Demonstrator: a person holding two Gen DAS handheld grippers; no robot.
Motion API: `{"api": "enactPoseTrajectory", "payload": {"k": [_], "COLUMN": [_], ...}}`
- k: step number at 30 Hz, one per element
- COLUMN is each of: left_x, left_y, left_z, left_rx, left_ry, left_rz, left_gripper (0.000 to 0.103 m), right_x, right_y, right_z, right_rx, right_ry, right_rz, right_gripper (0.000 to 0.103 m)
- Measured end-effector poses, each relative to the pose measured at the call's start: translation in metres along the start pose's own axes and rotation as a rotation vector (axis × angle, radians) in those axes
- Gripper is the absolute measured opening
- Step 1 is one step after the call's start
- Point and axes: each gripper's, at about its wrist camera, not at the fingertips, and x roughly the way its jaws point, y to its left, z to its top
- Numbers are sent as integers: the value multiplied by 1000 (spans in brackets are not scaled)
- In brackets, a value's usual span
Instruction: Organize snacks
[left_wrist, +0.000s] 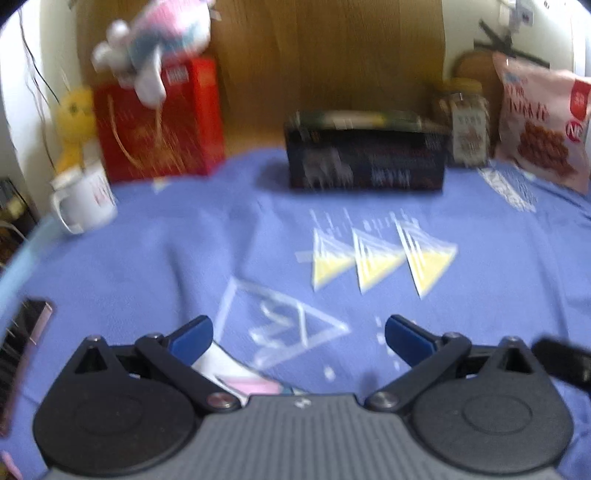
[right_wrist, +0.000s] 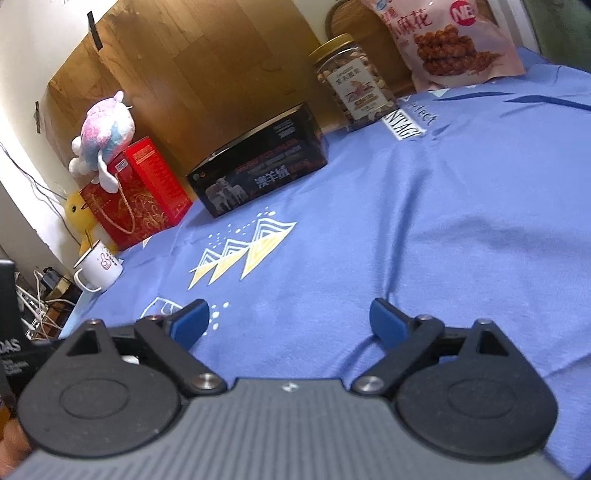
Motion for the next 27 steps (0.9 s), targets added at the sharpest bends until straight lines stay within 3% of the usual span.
{"api": "enactPoseTrajectory", "payload": {"k": [10,27], "left_x": [-15,-15], "left_y": [0,6], "left_z": [13,13], "left_rx": [-33,-30], "left_ry": [-76,-17], "left_rz": [17,3], "left_gripper": [103,103], "right_x": [-9,-7], "right_y": [6,22], "right_z": [-2,-4], "right_rx": [-64,-136], "right_ry": [-25,-46], "right_rz": [-27,-5], "right_gripper": [95,95]}}
